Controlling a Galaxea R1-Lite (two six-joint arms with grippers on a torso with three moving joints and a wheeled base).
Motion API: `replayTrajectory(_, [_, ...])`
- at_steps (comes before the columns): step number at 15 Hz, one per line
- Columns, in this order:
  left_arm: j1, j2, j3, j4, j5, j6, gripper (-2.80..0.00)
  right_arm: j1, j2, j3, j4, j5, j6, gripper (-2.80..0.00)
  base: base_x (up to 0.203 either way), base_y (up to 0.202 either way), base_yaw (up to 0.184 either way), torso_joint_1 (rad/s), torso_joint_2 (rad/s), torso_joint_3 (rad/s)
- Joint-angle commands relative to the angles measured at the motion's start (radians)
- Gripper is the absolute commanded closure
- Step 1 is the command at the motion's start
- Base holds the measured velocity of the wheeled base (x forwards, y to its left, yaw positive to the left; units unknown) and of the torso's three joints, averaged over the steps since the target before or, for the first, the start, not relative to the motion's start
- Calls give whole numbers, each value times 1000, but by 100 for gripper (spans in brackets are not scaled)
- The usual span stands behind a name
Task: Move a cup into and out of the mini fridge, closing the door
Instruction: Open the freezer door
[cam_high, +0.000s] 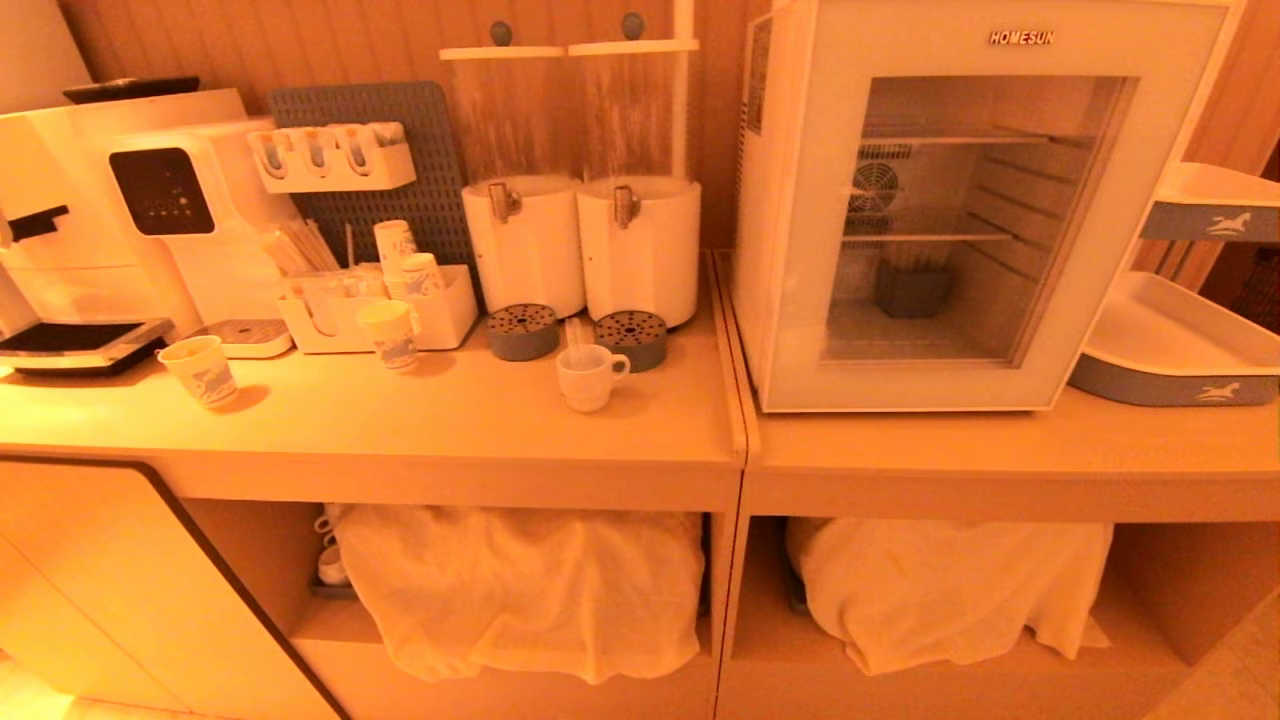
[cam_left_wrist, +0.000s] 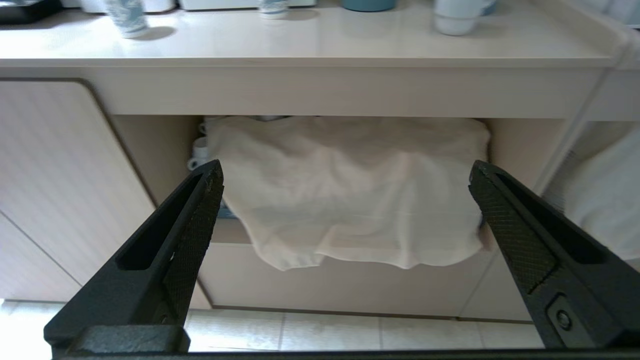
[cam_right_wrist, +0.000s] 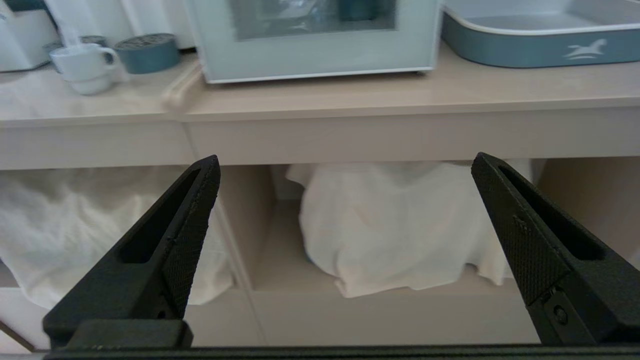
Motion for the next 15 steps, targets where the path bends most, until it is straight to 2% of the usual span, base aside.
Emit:
replayTrajectory(1, [0, 0, 0, 0, 0, 0, -280, 0, 1, 15, -1, 0, 0, -280, 0, -191, -1, 1, -1, -1])
replayTrajectory(15, [0, 0, 0, 0, 0, 0, -280, 0, 0, 15, -1, 0, 2, -280, 0, -192, 1, 1, 1, 1])
